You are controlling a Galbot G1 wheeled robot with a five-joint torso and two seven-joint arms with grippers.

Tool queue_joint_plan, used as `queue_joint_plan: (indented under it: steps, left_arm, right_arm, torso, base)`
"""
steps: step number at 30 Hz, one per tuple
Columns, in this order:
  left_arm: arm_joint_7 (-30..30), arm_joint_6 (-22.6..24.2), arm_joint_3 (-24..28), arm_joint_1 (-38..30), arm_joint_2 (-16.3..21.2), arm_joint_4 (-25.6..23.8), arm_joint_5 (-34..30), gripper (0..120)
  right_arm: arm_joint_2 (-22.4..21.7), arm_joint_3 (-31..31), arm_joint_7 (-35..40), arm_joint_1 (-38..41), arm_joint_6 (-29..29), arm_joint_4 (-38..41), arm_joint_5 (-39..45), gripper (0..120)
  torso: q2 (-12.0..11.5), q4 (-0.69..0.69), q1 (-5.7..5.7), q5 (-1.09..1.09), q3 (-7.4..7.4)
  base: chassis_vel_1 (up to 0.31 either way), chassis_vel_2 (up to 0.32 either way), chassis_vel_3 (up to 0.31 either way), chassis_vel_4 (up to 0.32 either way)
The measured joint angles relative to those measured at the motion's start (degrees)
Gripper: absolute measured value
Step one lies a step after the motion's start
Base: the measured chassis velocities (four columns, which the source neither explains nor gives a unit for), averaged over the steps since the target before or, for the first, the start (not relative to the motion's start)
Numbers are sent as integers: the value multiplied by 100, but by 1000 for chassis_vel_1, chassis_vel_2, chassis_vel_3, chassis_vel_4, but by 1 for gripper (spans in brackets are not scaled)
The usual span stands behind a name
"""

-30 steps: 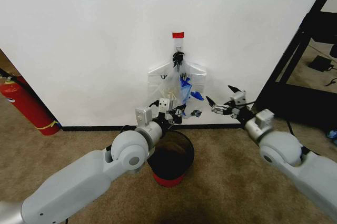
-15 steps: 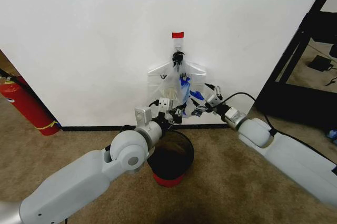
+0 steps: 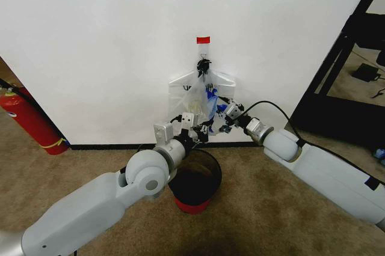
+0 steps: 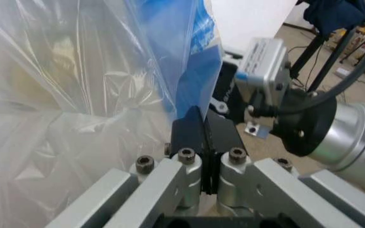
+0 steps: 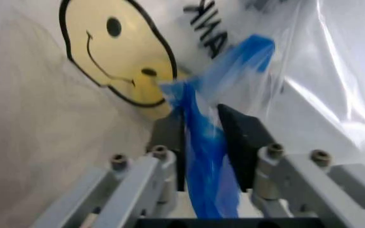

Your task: Pick up the garbage bag from the wall and place it over the trash bin.

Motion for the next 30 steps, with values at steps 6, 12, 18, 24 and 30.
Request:
queue_joint_plan:
  steps: [6,12,18,24,30]
  left_arm:
    - [-6,0,-48,39,24,-31,-8,0]
    - [-7,-1,-96,80,28,-63,-11,0]
    - [-7,-5,-208,225,74,-162,-10,0]
    - [-7,-2,-390,542,239,-403,-1,0]
    - [4,-3,-462,785,330,-584,106,0]
  right_arm:
    - [-135,132,38,-194,-1,124,-12,0]
    - [-249,398,134,-512,8,335,55,0]
    - [-421,944,149,-1096,73,749,134,0]
    - [-642,1815,48,-2191,256,1275,55,0]
    - [-923,2199,88,-3002,375,1702,-215,0]
  torso:
    - [0,0,0,0,0]
    - [0,0,0,1,0]
    - [0,0,0,-1,0]
    - [0,-1,0,2,-1]
    - [1,-1,-1,-1,-1]
  base:
    - [0,0,0,0]
    - [0,0,0,0]
    - [0,0,0,0]
    - [0,0,0,0]
    - [0,0,0,0]
